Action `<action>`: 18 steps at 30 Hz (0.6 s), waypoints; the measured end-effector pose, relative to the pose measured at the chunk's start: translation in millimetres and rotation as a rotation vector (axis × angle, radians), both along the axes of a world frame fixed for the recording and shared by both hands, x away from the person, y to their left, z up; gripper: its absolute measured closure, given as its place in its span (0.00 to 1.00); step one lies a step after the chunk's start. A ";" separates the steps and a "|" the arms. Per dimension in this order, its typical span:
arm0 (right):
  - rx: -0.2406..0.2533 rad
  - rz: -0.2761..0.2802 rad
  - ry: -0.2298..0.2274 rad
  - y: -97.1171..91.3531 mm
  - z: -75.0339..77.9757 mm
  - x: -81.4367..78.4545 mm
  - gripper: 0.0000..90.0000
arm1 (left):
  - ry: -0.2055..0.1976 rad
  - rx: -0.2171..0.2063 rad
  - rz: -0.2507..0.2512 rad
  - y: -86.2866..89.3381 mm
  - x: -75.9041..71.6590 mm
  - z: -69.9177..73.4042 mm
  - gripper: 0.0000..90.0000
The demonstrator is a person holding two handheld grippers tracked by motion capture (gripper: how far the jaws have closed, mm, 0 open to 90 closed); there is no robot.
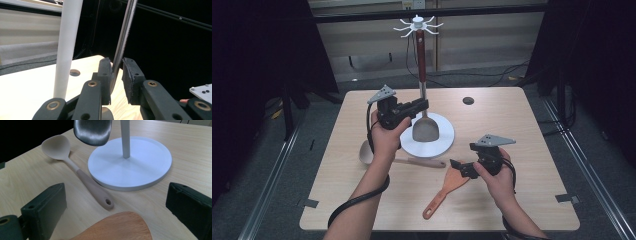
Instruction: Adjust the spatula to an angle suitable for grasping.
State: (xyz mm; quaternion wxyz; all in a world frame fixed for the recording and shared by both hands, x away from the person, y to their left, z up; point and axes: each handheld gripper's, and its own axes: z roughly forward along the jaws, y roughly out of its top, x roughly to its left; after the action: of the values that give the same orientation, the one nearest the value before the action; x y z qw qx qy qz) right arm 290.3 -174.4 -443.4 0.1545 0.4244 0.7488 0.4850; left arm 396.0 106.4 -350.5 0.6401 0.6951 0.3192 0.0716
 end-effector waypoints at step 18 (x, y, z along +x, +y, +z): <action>0.012 -0.007 0.000 -3.1 2.3 -0.4 0.04 | -0.008 0.021 0.025 -3.9 11.7 0.5 0.84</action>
State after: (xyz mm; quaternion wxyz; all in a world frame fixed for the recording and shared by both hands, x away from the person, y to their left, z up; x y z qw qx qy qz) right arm 290.0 -177.4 -441.1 0.1535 0.4279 0.7445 0.4889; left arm 407.8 102.5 -350.0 0.6330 0.6976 0.3244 0.0859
